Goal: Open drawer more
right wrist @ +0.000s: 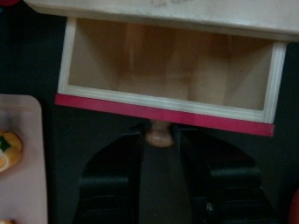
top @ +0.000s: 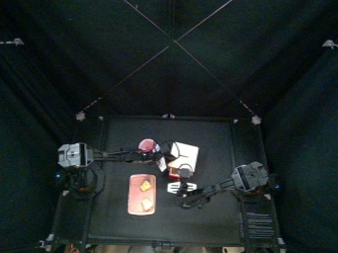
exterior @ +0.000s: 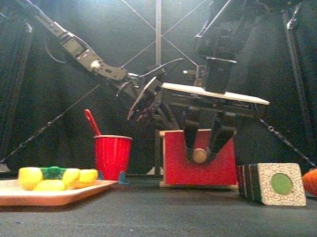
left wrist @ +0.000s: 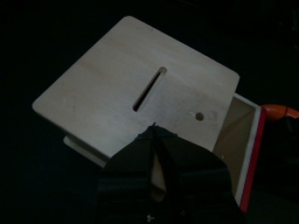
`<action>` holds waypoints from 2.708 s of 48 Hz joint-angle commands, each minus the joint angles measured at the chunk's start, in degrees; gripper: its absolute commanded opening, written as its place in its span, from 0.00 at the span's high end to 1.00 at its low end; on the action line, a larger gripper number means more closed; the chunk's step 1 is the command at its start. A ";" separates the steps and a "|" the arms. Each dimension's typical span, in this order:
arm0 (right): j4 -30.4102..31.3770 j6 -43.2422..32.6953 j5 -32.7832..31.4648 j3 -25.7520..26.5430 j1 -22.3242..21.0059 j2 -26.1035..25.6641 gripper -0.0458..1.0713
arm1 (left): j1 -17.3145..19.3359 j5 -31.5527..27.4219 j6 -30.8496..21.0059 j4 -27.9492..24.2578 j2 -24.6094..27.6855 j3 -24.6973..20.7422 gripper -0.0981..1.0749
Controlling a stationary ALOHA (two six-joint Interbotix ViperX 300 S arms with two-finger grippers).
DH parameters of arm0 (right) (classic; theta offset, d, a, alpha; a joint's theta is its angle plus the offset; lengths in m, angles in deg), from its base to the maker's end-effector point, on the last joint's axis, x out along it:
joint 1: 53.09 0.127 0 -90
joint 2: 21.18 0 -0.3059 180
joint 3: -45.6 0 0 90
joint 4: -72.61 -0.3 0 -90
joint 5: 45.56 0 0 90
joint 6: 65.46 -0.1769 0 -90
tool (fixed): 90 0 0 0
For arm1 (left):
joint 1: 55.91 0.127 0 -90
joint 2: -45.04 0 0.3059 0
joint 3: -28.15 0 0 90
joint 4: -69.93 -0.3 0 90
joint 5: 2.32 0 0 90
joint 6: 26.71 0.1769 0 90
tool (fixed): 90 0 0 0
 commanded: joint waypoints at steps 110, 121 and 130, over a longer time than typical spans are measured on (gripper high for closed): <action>-6.59 4.57 3.34 3.87 6.33 -2.20 0.11 | 0.26 -0.70 0.00 0.00 -0.18 -0.53 0.49; -5.63 7.03 3.34 4.57 6.94 -4.13 0.09 | 0.00 -0.26 0.18 -0.18 -2.20 0.00 0.50; -6.06 10.02 3.34 5.80 6.94 -4.48 0.09 | -0.79 2.90 0.18 -0.79 -5.71 2.29 0.50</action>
